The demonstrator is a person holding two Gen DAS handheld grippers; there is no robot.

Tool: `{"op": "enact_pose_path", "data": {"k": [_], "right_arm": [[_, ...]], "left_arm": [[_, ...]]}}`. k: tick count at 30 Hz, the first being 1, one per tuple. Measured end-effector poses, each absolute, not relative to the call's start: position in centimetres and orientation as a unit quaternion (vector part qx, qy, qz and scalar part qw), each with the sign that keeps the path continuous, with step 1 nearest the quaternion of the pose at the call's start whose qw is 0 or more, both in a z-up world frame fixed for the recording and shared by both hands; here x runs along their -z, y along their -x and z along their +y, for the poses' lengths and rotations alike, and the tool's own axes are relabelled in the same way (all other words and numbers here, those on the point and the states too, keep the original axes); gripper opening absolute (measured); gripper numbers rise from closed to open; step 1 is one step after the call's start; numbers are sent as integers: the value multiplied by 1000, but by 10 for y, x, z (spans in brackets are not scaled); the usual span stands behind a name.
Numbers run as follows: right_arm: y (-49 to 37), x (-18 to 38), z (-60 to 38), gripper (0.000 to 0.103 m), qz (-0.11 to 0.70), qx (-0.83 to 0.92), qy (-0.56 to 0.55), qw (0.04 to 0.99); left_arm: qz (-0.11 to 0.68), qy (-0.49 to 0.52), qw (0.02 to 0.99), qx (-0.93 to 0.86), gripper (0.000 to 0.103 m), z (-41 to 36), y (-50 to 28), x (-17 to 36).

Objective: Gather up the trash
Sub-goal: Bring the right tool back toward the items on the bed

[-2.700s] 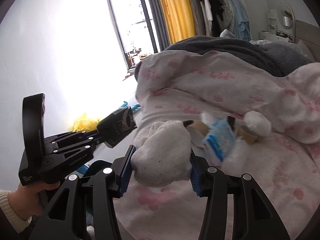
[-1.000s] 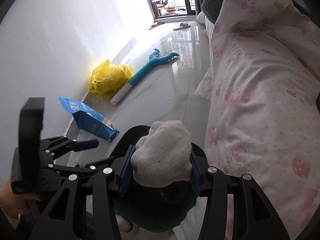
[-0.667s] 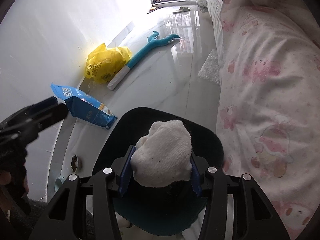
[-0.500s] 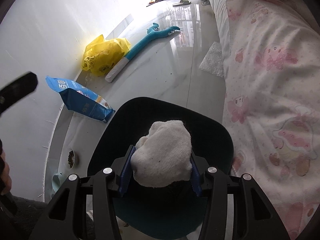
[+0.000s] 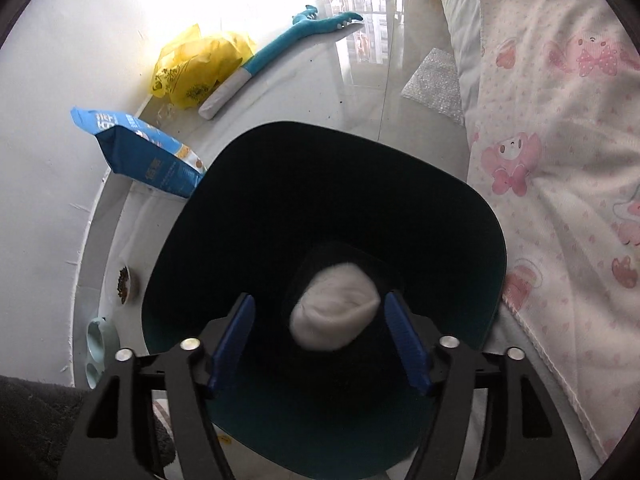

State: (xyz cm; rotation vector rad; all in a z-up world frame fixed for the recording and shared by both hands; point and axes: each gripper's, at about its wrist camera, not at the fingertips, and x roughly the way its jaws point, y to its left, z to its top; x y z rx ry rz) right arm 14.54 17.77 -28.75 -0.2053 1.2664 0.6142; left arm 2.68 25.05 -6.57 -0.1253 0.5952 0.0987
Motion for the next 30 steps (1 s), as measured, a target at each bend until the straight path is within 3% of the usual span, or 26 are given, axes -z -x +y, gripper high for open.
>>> {"op": "enact_pose_path", "data": {"k": [11,30], "right_arm": [[-141,248,149,82,547,-296,75,779],[-148,131,42,90,395,-281,44,874]], "left_arm": [[257,57,965,-14,96,218,-32,42],[261,85,961,13,97,175,-64,42]]}}
